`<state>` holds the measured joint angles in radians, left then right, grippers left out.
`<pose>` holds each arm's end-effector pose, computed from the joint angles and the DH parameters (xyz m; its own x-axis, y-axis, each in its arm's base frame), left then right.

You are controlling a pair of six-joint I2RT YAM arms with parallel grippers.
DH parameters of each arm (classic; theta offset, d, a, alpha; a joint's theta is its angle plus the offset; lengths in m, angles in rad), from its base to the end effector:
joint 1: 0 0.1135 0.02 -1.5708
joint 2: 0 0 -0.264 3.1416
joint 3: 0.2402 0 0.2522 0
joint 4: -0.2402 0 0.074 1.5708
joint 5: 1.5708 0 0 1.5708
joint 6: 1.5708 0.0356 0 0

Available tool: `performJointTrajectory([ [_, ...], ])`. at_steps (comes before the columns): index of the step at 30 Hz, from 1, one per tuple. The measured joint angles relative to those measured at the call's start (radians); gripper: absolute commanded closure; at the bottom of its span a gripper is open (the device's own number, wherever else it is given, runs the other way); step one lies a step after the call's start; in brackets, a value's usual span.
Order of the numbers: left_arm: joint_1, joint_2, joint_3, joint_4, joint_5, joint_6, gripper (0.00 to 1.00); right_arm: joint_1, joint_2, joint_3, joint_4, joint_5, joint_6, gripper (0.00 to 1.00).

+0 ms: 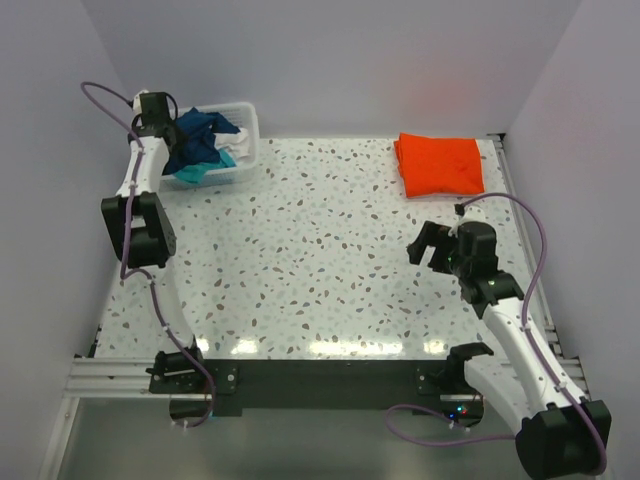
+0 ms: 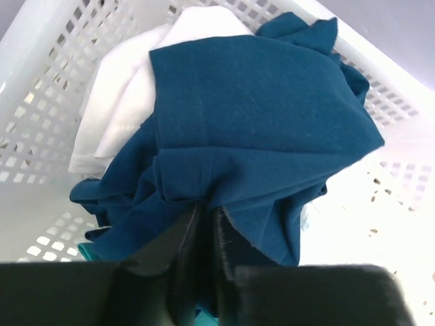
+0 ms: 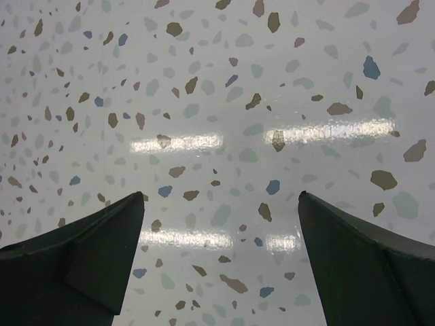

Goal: Fold and stack the t-shirts
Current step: Grab the tshirt from the pile, then move the tshirt to the center of the board

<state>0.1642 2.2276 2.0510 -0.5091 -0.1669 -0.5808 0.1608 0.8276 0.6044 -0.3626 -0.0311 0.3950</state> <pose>0.5094 0.0904 0.2695 -0.3642 -0.6088 -0.7048 -0.5836 0.7390 -0.3367 0.1823 0.0307 0.2516 -0.5751 0.2964 -0.7625 0.0387 0.9409 0.3365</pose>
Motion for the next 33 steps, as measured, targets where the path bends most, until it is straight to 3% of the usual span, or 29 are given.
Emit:
performJointTrajectory([
  [1,0.0,0.0,0.0,0.0,0.008,0.007,1.0,0.0,0.002,0.0,0.0,0.003,-0.001,0.01],
  [11,0.0,-0.055,-0.031,0.026,0.032,0.025,1.0,0.0,0.027,0.003,-0.001,0.016,-0.007,0.01],
  [23,-0.025,-0.465,-0.101,0.186,0.181,0.015,1.0,0.0,0.007,0.003,0.0,0.019,-0.007,0.01],
  [26,-0.084,-0.571,-0.11,0.221,0.198,0.02,1.0,0.0,0.002,0.003,0.0,0.019,-0.006,0.01],
  [33,-0.34,-0.78,-0.16,0.289,0.29,0.037,1.0,0.0,-0.034,0.003,0.001,0.016,-0.006,0.01],
])
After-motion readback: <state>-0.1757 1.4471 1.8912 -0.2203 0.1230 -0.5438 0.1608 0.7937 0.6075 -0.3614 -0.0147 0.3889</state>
